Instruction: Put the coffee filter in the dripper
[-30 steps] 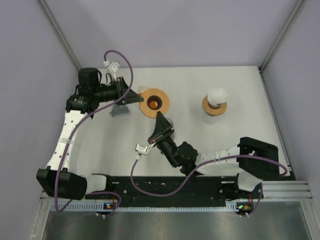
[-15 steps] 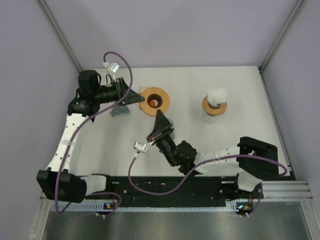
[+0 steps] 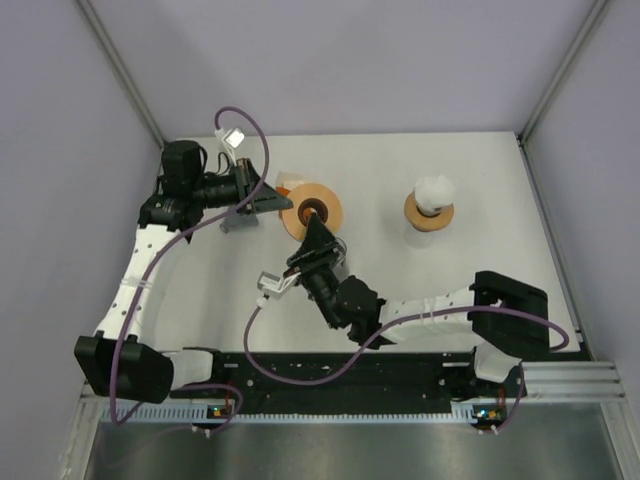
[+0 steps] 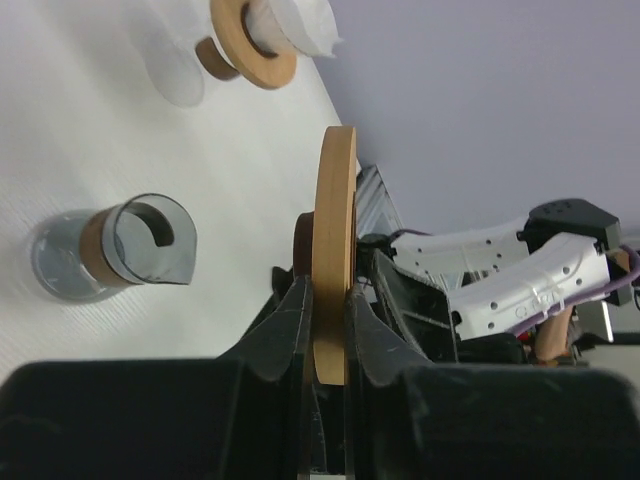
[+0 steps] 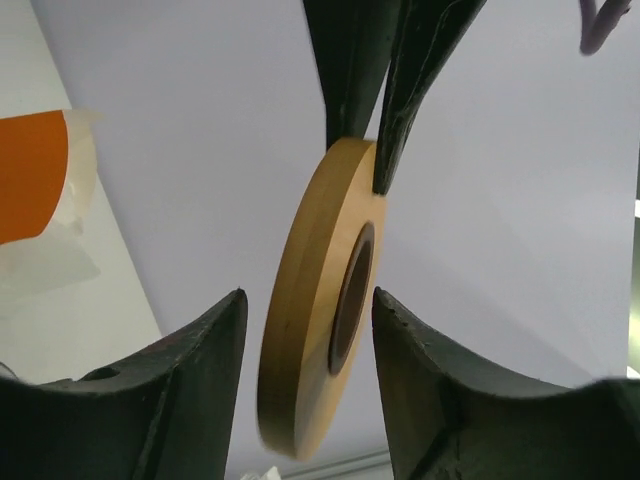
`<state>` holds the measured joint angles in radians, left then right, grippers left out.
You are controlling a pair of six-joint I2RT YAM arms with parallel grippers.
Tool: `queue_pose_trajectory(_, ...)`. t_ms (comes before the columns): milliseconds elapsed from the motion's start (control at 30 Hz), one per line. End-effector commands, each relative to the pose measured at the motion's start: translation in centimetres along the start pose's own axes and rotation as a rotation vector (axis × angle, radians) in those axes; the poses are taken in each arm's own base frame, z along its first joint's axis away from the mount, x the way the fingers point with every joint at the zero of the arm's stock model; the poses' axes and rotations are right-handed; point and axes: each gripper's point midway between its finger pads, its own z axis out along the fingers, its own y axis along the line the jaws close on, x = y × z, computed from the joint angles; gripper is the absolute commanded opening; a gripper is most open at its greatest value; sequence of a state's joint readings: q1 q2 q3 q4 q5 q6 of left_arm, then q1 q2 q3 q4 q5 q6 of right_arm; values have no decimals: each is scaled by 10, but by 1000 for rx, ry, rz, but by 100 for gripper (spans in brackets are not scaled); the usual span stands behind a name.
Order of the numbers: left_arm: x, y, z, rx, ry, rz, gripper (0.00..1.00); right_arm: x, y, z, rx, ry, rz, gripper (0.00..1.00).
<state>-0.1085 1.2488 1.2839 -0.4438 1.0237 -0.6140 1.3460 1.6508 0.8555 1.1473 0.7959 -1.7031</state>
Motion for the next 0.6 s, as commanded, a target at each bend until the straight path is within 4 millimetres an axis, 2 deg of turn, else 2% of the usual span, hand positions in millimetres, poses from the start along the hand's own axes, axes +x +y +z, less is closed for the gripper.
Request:
queue_pose_trajectory(0, 16, -19, -3, 91, 114, 30, 0, -9, -14, 8, -18, 15, 195, 61)
queue_pose_trajectory(67, 8, -12, -4, 47, 91, 49, 0, -10, -6, 3, -76, 30, 276, 72)
queue_pose_trajectory(200, -2, 5, 0, -37, 76, 85, 0, -18, 6, -14, -261, 21, 501, 80)
queue_pose_trajectory(267, -6, 10, 2, -55, 75, 94, 0, -29, 7, -27, -382, -25, 651, 91)
queue_pose_trajectory(300, -7, 13, 2, -70, 72, 101, 0, -31, 3, -35, -422, -45, 720, 96)
queue_pose_trajectory(333, -9, 15, 2, -84, 67, 115, 0, -35, -1, -41, -457, -74, 781, 96)
queue_pose_trajectory(400, -12, 19, 0, -116, 57, 147, 0, -34, -22, -47, -473, -104, 934, 96)
queue_pose_trajectory(533, -11, 19, -4, -139, 43, 185, 0, -13, -61, -40, -504, -94, 1241, 93)
queue_pose_trajectory(567, -10, 18, -5, -138, 41, 191, 0, 0, -69, -31, -492, -57, 1334, 91)
